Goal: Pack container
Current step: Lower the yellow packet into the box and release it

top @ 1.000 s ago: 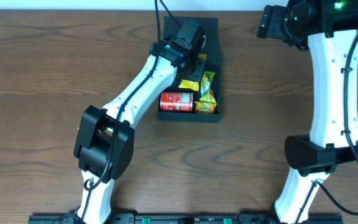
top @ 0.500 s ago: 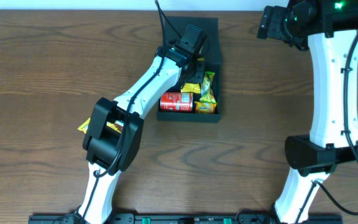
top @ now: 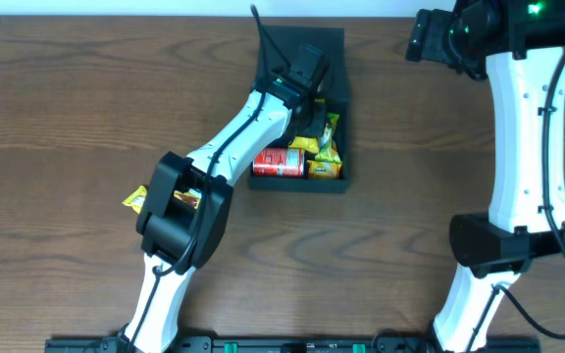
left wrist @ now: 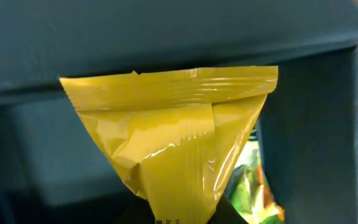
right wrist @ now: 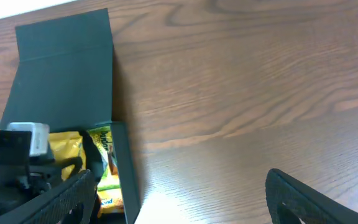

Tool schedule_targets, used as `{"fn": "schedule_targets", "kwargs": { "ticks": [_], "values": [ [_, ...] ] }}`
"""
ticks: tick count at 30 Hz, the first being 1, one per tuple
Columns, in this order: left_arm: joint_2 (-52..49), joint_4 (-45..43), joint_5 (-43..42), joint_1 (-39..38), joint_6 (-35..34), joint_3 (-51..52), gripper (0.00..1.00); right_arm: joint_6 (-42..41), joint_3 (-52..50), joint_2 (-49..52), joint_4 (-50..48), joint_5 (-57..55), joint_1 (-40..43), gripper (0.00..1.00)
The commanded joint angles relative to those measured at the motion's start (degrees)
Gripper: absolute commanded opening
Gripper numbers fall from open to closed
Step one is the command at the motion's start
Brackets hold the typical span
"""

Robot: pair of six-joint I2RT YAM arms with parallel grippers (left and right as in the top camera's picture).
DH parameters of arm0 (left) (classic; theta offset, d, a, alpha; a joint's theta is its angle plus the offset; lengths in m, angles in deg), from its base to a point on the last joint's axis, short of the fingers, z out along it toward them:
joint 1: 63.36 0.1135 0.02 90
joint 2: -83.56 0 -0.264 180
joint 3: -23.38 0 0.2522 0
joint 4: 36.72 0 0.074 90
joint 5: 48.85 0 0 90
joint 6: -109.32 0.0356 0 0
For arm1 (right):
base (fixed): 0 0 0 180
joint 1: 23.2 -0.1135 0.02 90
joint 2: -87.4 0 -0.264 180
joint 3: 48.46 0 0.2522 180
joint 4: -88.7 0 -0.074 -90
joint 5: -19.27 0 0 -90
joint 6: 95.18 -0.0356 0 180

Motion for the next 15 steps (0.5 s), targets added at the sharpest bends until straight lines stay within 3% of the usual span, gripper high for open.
{"fn": "schedule_targets", "kwargs": {
  "ticks": [1,8,9,11,13,15],
  "values": [
    [-1.0,0.9,0.1,-0.2,-0.5,-1.0,0.17,0.9,0.2,-0.1,0.1,-0.6,0.3,0.88],
    [-1.1,2.1,0.0,-0.3,-3.3,-1.0,0.25,0.9,0.2,-0.1,0.0,-0.6,0.3,0.88],
    [-1.1,2.2,0.0,-0.3,-3.9,-1.0,0.31,0.9,0.2,-0.1,0.1,-0.6,0.3,0.88],
    [-1.1,1.8,0.0,-0.3,-4.3,-1.0,0.69,0.9,0.2,-0.1,0.1,-0.6,0.3,0.88],
    [-1.0,1.2,0.0,-0.3,-4.3,-1.0,0.81,0.9,0.2,-0.1,0.1,-0.6,0.3,0.88],
    [-1.0,0.7,0.0,-0.3,-4.3,-1.0,0.82,0.9,0.2,-0.1,0.1,-0.6,0.3,0.88]
  ]
}}
